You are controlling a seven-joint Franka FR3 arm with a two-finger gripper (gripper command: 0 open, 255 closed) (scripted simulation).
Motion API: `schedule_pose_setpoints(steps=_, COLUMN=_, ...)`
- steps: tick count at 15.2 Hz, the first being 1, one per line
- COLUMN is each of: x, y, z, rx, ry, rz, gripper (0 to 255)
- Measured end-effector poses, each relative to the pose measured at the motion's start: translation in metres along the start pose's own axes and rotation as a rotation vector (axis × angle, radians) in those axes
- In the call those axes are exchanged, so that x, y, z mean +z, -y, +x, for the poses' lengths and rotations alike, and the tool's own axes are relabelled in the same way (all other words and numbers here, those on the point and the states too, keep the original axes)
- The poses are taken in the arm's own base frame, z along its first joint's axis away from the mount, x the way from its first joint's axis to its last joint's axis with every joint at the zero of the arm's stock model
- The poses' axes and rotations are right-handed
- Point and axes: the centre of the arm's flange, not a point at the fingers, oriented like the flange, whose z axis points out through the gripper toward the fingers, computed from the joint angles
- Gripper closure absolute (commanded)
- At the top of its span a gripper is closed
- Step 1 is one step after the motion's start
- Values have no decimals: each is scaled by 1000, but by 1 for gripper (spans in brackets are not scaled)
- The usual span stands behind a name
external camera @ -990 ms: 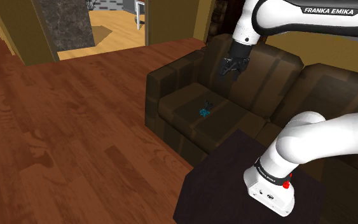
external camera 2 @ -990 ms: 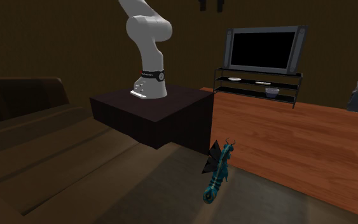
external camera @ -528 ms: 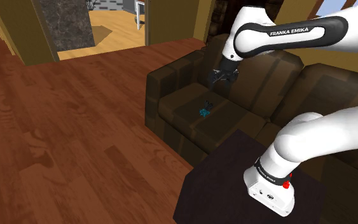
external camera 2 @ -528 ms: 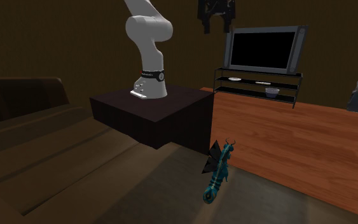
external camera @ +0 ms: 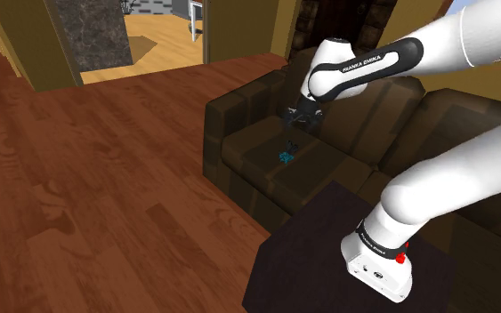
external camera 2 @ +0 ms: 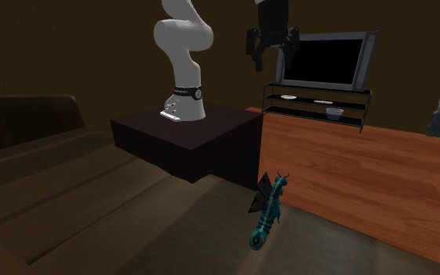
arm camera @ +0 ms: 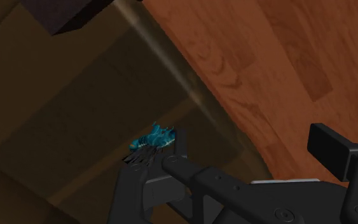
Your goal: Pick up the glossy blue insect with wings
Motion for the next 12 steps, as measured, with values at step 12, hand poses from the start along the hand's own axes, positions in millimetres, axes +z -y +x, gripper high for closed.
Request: schedule_pose_setpoints(steps=12, x=120, y=-47, z=77, rx=269, ry=-80, rz=-5, gripper=0)
